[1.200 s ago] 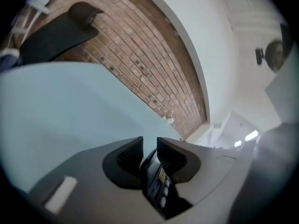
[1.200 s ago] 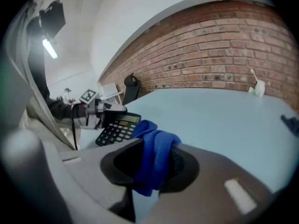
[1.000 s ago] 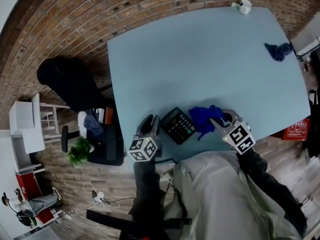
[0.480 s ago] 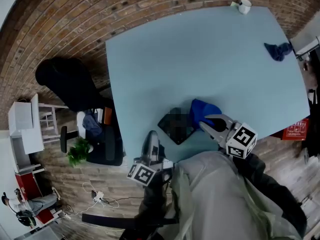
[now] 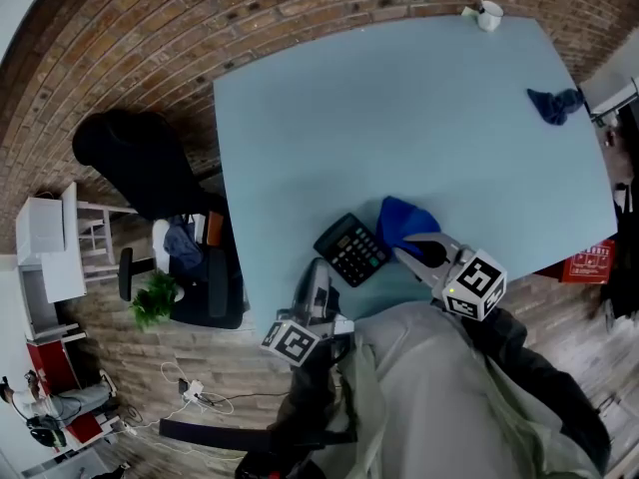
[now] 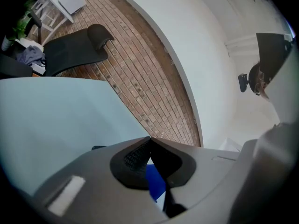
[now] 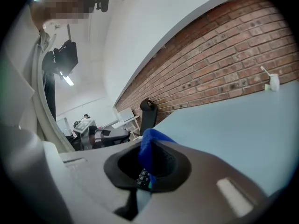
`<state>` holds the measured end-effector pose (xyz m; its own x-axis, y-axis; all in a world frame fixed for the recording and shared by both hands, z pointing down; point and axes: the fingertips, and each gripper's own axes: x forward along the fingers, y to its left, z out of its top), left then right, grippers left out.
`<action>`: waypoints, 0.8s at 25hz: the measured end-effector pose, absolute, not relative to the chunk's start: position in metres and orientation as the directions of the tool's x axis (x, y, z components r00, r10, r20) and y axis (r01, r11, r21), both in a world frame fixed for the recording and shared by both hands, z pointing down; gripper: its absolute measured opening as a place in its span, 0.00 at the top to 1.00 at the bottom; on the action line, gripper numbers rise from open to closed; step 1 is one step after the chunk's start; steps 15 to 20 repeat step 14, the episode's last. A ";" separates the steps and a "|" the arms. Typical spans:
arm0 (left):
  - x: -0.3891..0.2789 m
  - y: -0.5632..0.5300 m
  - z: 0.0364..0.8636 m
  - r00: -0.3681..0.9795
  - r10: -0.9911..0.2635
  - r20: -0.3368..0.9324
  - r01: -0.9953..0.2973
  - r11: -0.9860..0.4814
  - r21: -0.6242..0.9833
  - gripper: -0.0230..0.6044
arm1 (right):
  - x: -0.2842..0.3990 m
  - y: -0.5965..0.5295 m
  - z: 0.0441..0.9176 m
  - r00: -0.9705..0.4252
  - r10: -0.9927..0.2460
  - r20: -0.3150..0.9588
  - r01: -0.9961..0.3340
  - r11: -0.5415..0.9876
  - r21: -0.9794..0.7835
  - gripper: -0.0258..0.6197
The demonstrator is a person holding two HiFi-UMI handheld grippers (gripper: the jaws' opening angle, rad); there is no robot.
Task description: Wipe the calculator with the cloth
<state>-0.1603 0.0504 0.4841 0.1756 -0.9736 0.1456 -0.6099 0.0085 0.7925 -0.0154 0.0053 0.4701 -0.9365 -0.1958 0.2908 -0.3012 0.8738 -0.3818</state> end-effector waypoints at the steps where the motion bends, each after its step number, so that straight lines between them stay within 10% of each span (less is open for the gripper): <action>1: -0.160 0.051 0.485 0.174 -0.974 0.147 -0.610 0.011 0.793 0.95 | -0.015 0.005 0.470 -0.936 -0.197 0.292 -0.302 0.874 -0.380 0.94; 20: -0.161 0.054 0.488 0.183 -0.973 0.141 -0.598 0.004 0.802 0.95 | -0.015 0.013 0.471 -0.929 -0.203 0.309 -0.315 0.872 -0.374 0.94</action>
